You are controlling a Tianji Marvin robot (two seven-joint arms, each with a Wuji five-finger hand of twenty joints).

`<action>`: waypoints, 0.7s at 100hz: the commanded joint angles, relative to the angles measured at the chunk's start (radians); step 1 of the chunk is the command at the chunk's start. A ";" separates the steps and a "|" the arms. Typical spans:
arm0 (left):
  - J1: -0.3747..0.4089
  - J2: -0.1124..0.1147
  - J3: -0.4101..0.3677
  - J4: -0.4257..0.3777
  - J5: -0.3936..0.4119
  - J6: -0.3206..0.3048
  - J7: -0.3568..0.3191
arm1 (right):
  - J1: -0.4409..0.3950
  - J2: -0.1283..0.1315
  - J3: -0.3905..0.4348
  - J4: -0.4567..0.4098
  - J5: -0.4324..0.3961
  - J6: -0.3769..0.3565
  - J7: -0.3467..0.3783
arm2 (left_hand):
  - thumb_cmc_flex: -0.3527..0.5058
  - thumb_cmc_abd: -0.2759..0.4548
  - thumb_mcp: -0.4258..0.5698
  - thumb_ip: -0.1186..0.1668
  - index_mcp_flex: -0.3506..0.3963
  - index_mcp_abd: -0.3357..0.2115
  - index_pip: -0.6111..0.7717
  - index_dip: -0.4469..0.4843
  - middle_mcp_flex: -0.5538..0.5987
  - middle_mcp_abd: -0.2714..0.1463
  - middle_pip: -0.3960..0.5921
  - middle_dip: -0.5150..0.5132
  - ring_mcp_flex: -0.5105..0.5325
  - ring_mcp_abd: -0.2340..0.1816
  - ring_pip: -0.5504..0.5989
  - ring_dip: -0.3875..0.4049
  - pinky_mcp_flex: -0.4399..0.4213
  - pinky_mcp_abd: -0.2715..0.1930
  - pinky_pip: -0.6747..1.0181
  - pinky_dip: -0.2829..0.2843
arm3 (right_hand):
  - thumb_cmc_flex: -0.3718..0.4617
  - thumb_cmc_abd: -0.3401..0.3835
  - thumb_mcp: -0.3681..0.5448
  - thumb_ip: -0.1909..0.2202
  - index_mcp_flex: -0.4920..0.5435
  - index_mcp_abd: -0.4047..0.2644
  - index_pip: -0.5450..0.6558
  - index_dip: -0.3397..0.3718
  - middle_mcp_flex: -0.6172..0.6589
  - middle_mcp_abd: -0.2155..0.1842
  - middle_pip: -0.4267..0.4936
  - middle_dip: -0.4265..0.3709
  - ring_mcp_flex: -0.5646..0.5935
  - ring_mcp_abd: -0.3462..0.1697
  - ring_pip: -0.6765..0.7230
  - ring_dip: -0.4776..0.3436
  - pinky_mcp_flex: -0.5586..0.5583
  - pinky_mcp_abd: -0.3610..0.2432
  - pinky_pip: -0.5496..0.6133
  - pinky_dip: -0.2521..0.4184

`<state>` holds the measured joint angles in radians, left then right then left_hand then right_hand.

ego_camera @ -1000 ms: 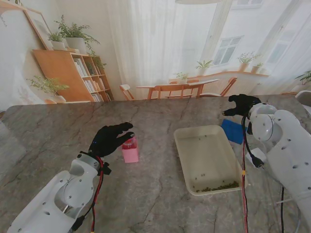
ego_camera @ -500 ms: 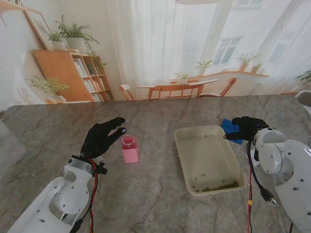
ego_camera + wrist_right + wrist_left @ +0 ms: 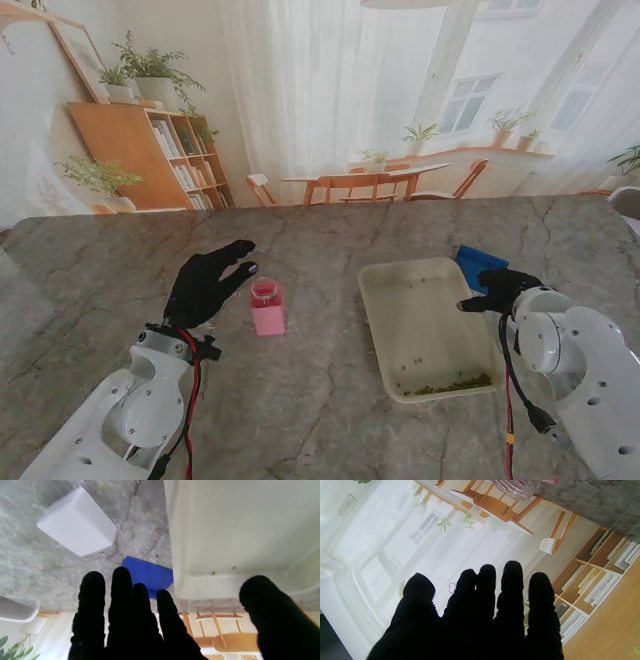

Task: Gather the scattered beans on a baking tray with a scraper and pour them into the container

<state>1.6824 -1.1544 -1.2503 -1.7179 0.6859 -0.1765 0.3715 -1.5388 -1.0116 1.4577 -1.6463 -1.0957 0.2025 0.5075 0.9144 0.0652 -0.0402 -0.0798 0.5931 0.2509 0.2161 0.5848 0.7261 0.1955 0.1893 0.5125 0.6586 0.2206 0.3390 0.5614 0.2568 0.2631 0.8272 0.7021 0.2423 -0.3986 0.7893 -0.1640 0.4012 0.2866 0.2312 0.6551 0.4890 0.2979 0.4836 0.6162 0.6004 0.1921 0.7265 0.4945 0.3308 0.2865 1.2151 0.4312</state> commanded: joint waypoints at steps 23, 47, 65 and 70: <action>0.005 -0.004 0.012 0.003 0.014 -0.003 0.009 | 0.056 0.004 -0.057 0.141 0.080 0.069 -0.017 | 0.025 0.036 -0.006 0.036 0.009 0.002 -0.008 -0.011 -0.003 -0.016 -0.010 -0.007 0.001 -0.004 0.001 0.003 -0.010 0.022 -0.007 0.034 | 0.012 -0.029 0.061 0.043 0.028 0.025 -0.009 0.043 -0.005 0.018 0.012 0.028 -0.022 0.019 -0.015 0.000 -0.031 0.017 -0.003 0.012; 0.004 -0.002 0.019 0.002 0.018 0.002 0.004 | 0.108 -0.001 -0.130 0.231 0.133 0.101 -0.091 | 0.024 0.036 -0.006 0.036 0.010 0.002 -0.007 -0.011 -0.002 -0.018 -0.009 -0.007 0.001 -0.004 0.001 0.003 -0.009 0.022 -0.008 0.034 | 0.027 -0.069 0.132 0.035 0.084 0.006 0.039 0.076 0.038 0.008 0.083 0.044 0.015 0.000 0.030 0.005 0.022 0.017 0.036 0.012; 0.004 -0.001 0.021 0.001 0.019 0.005 -0.001 | 0.133 -0.009 -0.176 0.270 0.160 0.106 -0.155 | 0.024 0.036 -0.007 0.036 0.010 0.002 -0.007 -0.011 -0.002 -0.015 -0.010 -0.007 0.001 -0.003 0.001 0.004 -0.010 0.024 -0.008 0.034 | 0.065 -0.110 0.189 0.033 0.140 -0.008 0.107 0.113 0.073 0.010 0.176 0.080 0.043 -0.006 0.090 0.013 0.068 0.024 0.067 0.013; 0.004 -0.001 0.021 0.001 0.019 0.005 -0.002 | 0.139 -0.010 -0.186 0.275 0.163 0.106 -0.162 | 0.025 0.036 -0.006 0.036 0.010 0.004 -0.008 -0.011 -0.001 -0.016 -0.009 -0.007 0.001 -0.001 0.001 0.004 -0.010 0.023 -0.008 0.035 | 0.075 -0.123 0.205 0.032 0.147 -0.015 0.134 0.130 0.080 0.008 0.208 0.094 0.050 -0.011 0.112 0.018 0.076 0.025 0.071 0.012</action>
<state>1.6825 -1.1537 -1.2337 -1.7158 0.7046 -0.1745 0.3728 -1.4065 -1.0099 1.2825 -1.3788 -0.9365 0.3097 0.3268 0.9144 0.0652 -0.0402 -0.0798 0.5931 0.2509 0.2160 0.5848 0.7261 0.1955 0.1892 0.5124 0.6588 0.2206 0.3389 0.5614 0.2568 0.2634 0.8272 0.7021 0.3071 -0.4906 0.9585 -0.1639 0.5269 0.2754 0.3359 0.7465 0.5592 0.3009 0.6469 0.6854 0.6379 0.1924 0.8070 0.4945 0.3890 0.2875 1.2483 0.4313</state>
